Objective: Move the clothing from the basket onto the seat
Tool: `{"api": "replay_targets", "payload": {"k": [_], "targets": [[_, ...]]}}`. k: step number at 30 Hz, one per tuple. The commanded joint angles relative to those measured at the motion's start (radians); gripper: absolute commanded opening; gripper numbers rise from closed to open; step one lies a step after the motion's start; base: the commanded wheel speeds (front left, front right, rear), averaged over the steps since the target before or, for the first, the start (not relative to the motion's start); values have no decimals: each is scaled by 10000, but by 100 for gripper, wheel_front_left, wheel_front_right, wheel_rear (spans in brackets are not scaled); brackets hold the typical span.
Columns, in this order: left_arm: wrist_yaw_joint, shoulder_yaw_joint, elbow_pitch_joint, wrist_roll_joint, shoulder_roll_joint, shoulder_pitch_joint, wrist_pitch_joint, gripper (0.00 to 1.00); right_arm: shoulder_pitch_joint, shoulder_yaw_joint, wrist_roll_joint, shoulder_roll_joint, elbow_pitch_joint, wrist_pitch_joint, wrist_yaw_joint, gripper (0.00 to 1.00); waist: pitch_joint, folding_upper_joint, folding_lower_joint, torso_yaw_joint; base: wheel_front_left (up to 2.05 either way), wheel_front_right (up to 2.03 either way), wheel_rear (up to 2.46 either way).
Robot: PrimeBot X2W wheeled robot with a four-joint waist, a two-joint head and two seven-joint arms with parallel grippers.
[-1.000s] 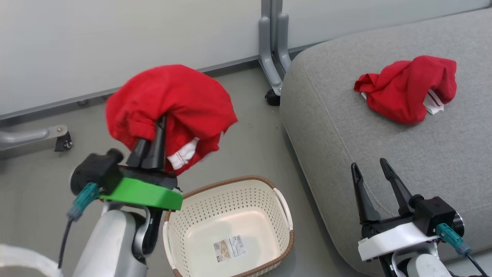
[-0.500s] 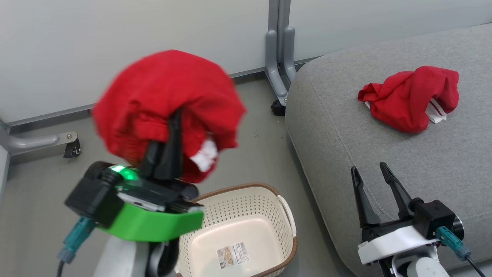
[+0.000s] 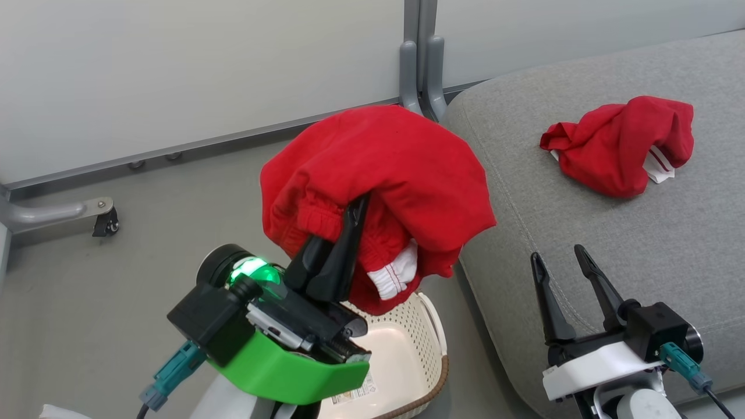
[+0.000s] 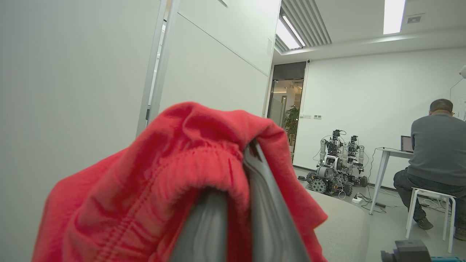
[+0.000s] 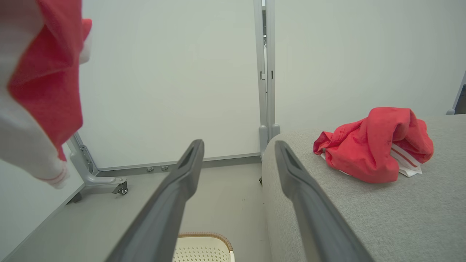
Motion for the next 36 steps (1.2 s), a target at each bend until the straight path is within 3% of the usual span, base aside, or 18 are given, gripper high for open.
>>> {"api": "replay_targets", "payload": {"k": [1,12,25,36], "targets": [[-50,30,16,4,53,-159,5,0,-76,28,-52,-27,25,-1,-18,100,-9,0,1,-28,0,0,0],[-51,414,158,-56,-9,-132,5,0,-183,442,49,-260,-177,-2,-18,100,62,0,1,-147,0,0,0],[-51,279,327,-31,60,-173,5,0,-1152,4350,822,-2728,-1862,-1,-18,100,30,0,1,-138,0,0,0],[-52,-304,358,203,237,-230,5,0,-1636,4505,987,-2723,-1477,-1,-18,100,-76,0,1,89,0,0,0]]}}
